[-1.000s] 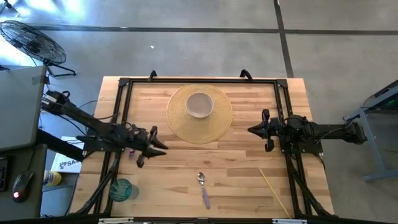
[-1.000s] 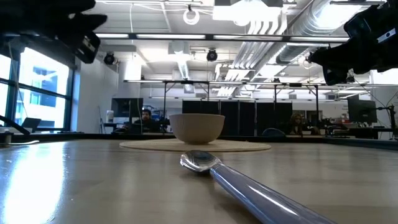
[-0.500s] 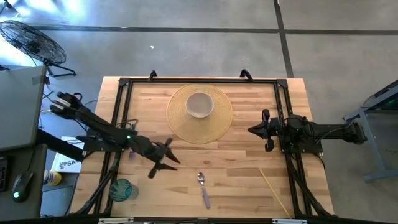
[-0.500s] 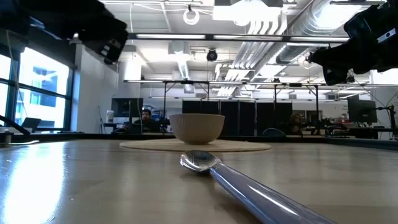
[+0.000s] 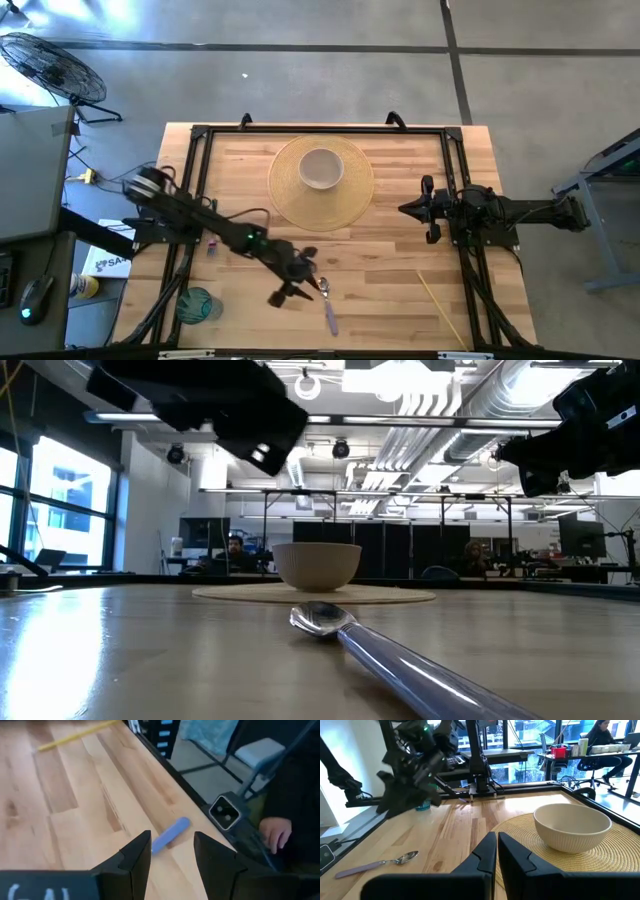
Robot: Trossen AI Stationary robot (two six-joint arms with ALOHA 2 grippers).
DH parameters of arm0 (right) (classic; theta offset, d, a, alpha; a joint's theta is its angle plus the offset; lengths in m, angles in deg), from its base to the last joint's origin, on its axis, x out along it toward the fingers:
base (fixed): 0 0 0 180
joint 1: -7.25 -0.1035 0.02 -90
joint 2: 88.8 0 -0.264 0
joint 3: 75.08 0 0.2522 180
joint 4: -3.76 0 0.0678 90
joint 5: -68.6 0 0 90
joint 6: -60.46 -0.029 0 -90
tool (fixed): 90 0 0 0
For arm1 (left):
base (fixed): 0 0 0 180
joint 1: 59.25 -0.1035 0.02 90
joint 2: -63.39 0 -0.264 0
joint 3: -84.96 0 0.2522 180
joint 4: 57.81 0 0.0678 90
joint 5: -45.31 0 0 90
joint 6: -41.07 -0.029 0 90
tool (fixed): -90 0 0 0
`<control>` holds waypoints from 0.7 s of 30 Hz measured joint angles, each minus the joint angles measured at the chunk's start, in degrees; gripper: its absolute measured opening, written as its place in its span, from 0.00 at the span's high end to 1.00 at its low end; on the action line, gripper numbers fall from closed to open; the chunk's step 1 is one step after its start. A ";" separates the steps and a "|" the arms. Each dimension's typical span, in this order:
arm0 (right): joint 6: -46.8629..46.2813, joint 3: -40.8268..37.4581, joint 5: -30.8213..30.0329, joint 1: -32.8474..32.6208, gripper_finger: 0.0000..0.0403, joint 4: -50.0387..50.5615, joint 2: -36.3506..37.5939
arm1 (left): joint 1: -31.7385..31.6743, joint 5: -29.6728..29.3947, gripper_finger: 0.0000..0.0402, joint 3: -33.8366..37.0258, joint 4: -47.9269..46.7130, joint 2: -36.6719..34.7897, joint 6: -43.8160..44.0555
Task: Pick & Place Utensil
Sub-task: Put the purple spoon into the white bowl
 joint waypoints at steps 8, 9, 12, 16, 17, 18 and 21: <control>0.00 0.01 -0.02 0.00 0.97 0.00 0.02 | -0.57 0.69 0.53 -11.42 -9.24 11.72 -6.89; 0.00 0.00 0.00 -0.02 0.97 -0.02 0.00 | -0.57 0.64 0.52 -12.28 -10.61 12.70 -8.32; 0.00 0.02 0.00 -0.02 0.97 0.12 -0.07 | -0.57 0.65 0.51 -14.99 -12.55 15.64 -10.42; 0.00 0.01 0.00 -0.02 0.97 0.02 -0.49 | -0.56 0.79 0.51 -17.19 -13.85 18.19 -13.38; 0.01 0.01 -0.01 -0.02 0.97 0.11 -0.56 | -0.55 0.79 0.51 -17.25 -14.60 18.46 -14.12; 0.00 0.00 -0.02 -0.02 0.97 0.22 -0.59 | -0.55 0.80 0.51 -17.35 -14.89 18.91 -14.71; 0.01 0.00 -0.02 -0.02 0.97 0.17 -0.66 | -0.55 -0.83 0.51 -17.58 -15.34 19.65 -15.37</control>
